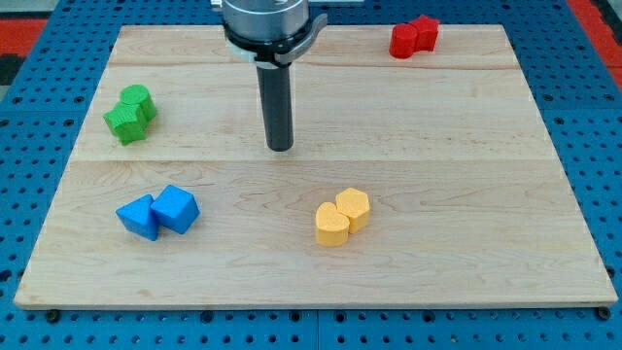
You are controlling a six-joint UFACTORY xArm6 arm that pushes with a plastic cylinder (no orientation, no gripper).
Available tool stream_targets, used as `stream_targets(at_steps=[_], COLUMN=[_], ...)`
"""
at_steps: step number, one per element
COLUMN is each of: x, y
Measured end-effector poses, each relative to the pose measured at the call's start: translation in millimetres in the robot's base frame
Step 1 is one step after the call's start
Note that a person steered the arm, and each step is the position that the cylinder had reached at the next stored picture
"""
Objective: Move robot arm to the top of red star
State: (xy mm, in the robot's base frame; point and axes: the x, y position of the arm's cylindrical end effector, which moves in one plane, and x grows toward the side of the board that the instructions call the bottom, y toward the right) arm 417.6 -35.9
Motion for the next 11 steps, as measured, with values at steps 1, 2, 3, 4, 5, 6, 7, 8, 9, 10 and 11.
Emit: stream_targets(at_steps=[1, 2, 3, 4, 5, 6, 7, 8, 9, 10, 11], x=[-12, -22, -33, -42, -55, -79, -112, -149, -183, -216, -226], y=[20, 46, 84, 137, 191, 235, 268, 280, 283, 284, 279])
